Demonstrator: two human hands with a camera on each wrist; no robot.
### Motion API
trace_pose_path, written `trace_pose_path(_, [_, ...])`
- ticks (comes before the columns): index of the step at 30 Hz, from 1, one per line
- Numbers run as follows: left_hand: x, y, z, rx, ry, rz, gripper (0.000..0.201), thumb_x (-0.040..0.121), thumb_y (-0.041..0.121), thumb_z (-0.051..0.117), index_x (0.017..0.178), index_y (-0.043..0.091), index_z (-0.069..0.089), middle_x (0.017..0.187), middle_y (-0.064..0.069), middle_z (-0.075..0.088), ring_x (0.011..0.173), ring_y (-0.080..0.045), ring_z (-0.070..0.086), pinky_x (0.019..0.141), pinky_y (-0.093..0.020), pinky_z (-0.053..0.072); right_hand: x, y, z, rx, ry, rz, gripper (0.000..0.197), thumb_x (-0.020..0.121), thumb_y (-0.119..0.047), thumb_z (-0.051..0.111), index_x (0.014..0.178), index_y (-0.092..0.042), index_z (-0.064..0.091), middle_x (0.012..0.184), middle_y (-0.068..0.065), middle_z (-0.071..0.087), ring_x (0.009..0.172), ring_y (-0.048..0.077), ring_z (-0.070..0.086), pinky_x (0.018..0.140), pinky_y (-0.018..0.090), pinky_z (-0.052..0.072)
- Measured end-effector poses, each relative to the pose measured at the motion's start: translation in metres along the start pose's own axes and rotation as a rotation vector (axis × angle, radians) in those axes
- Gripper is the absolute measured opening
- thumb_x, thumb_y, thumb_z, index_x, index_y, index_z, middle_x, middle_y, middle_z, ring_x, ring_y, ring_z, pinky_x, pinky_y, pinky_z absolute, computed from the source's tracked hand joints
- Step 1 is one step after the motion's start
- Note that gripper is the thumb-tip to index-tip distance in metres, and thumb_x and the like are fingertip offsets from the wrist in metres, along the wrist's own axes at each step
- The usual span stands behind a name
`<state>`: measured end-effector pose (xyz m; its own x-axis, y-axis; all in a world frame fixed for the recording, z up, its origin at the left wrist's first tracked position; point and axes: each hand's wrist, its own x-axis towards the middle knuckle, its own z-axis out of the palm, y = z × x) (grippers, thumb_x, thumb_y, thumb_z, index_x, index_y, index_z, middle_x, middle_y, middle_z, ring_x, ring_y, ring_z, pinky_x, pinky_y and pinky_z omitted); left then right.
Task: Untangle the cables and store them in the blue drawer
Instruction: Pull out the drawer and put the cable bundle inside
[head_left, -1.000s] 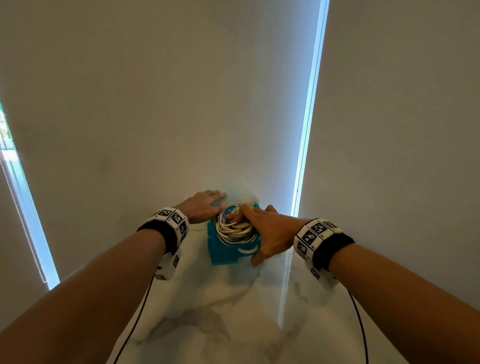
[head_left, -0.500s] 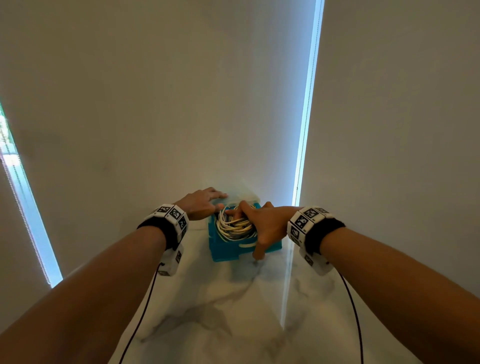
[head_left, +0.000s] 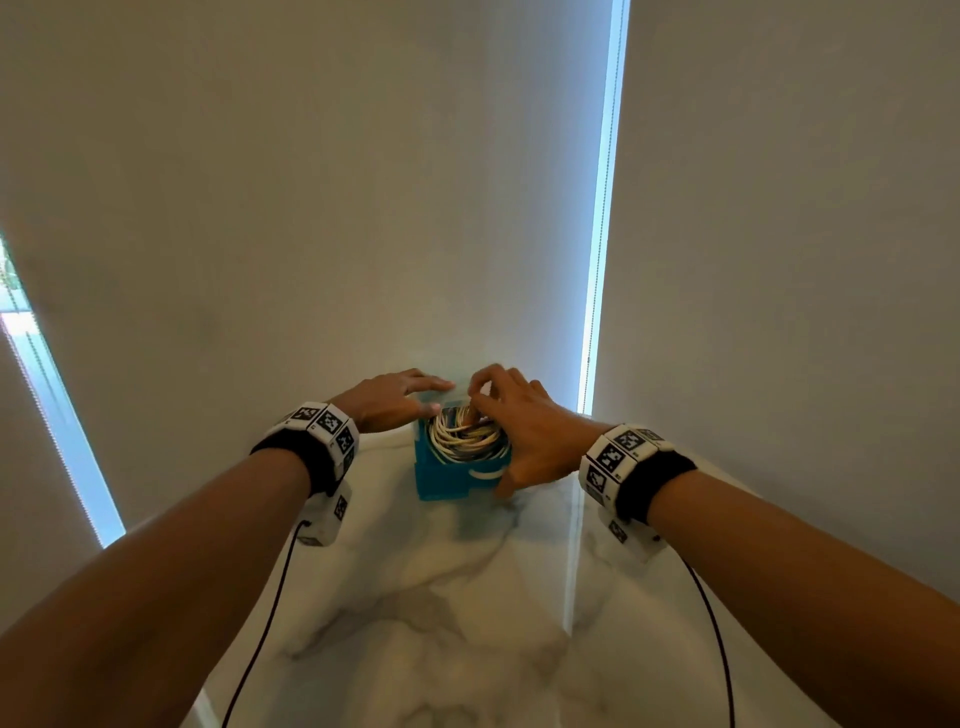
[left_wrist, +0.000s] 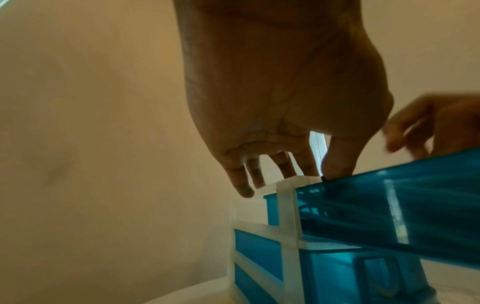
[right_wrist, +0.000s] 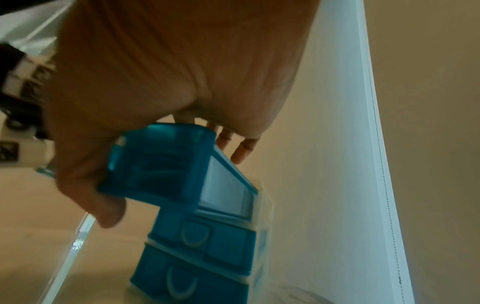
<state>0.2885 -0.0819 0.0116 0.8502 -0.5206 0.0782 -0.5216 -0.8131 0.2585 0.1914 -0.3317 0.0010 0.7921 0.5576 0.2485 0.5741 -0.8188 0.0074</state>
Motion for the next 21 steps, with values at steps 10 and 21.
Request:
trace_pose_path(10, [-0.007,0.013,-0.003,-0.006,0.025,-0.038,0.058,0.102,0.065,0.057,0.156,0.045,0.050,0.168,0.003,0.040,0.149,-0.027,0.043,0.120,-0.047,0.033,0.000,0.001,0.005,-0.049,0.106,0.053,0.078,0.083,-0.047,0.088,0.150,-0.021,0.060,0.137,0.002,0.053,0.114,0.021,0.051,0.096,0.035,0.055])
trace_pose_path(21, [-0.008,0.019,0.001,0.027,0.078,-0.059,0.063,0.096,0.070,0.063,0.151,0.042,0.054,0.163,0.007,0.045,0.144,-0.023,0.049,0.116,-0.044,0.040,0.010,-0.003,0.040,-0.016,0.290,0.126,0.053,0.092,-0.039,0.082,0.138,-0.016,0.070,0.131,0.003,0.057,0.116,0.023,0.054,0.094,0.040,0.058])
